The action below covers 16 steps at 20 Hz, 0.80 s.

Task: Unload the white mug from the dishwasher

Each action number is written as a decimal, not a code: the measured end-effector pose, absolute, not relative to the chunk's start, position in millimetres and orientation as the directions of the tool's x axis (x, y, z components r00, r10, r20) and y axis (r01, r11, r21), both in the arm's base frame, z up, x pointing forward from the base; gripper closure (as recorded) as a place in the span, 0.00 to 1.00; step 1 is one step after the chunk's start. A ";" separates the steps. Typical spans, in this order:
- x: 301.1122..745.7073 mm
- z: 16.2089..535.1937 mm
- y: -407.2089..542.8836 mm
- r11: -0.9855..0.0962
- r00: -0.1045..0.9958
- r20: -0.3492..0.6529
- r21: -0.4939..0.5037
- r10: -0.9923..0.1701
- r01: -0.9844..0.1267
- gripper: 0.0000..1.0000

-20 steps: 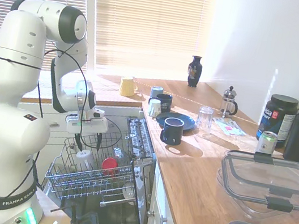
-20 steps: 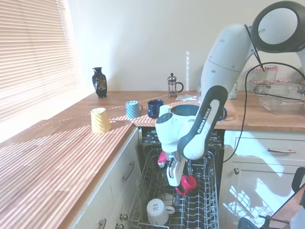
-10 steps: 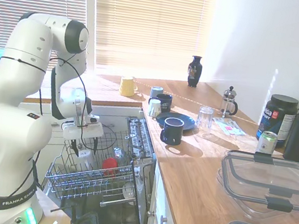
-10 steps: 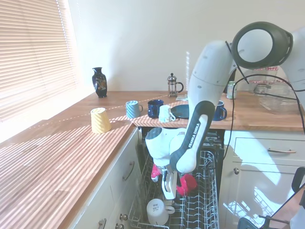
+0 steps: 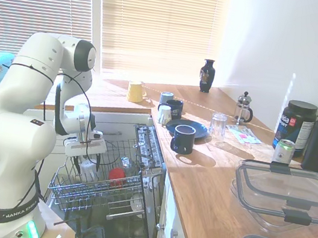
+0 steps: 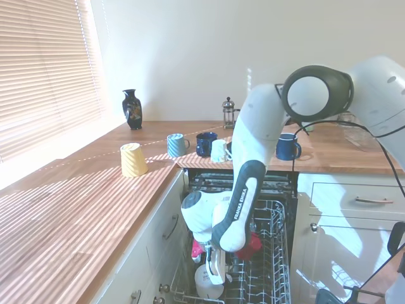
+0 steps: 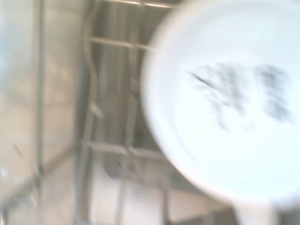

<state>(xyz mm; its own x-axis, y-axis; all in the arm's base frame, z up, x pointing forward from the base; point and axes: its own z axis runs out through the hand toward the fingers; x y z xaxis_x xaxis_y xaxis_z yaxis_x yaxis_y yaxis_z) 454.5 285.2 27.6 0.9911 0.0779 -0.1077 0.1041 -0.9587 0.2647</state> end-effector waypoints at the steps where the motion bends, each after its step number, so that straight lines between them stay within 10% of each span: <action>1: 454.0 20.4 289.1 -0.960 0.991 -0.111 0.260 0.080 0.107 0.00; 3: 457.0 8.7 293.1 -0.961 0.990 -0.111 0.254 0.084 0.110 0.00; 4: 459.9 3.8 292.4 -0.961 0.991 -0.108 0.255 0.084 0.109 1.00; 16: 477.9 -14.1 259.5 -0.966 0.992 -0.105 0.243 0.065 0.089 1.00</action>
